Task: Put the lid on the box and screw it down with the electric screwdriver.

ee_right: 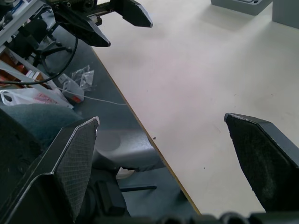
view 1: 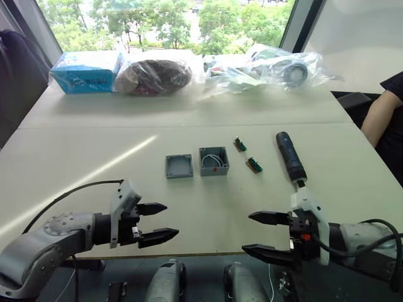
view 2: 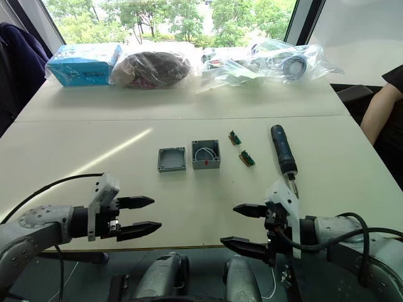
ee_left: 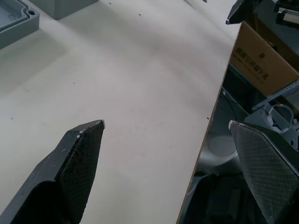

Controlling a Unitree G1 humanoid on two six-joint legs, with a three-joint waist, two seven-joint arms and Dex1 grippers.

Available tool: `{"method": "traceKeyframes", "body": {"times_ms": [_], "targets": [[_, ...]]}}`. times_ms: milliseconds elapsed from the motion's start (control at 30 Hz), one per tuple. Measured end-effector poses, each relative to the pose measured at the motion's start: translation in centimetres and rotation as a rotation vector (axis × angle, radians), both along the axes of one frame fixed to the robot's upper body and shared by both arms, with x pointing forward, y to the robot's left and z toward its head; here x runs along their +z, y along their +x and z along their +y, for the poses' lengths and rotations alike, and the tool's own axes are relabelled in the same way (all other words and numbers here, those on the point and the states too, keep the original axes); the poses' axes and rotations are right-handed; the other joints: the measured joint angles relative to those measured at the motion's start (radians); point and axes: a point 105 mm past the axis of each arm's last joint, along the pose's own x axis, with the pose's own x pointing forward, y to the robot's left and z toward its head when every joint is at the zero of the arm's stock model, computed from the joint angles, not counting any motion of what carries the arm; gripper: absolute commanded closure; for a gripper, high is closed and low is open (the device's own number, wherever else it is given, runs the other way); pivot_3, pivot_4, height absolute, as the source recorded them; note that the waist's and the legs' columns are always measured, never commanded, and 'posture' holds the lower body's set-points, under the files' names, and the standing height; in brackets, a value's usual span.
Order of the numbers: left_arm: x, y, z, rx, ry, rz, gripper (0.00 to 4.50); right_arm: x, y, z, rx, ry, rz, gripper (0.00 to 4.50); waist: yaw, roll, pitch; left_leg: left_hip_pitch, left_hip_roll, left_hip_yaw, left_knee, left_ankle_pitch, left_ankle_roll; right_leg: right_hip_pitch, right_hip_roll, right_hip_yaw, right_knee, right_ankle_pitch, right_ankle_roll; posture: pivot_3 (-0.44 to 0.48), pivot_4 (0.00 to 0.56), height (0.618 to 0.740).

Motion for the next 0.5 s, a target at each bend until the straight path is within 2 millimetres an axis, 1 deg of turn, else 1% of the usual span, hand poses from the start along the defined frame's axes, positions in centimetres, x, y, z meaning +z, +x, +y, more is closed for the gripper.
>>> {"method": "traceKeyframes", "body": {"times_ms": [167,500], "targets": [[0.52,0.53,-0.23,-0.003,-0.010,-0.029,0.10,0.11,0.25,0.18,-0.011,0.008,-0.013,0.00,0.000,0.000,0.000,0.000,0.000,0.000,0.000,0.000,0.000,0.000,0.000,0.000,0.000,0.000,0.000,0.000,0.150,0.740],[0.38,0.68,-0.04,0.004,-0.010,-0.020,0.10,0.10,0.65,0.36,-0.041,0.016,-0.023,0.00,0.000,0.000,0.000,0.000,0.000,0.000,0.000,0.000,0.000,0.000,0.000,0.000,0.000,0.000,0.000,0.000,0.150,0.740]]}}
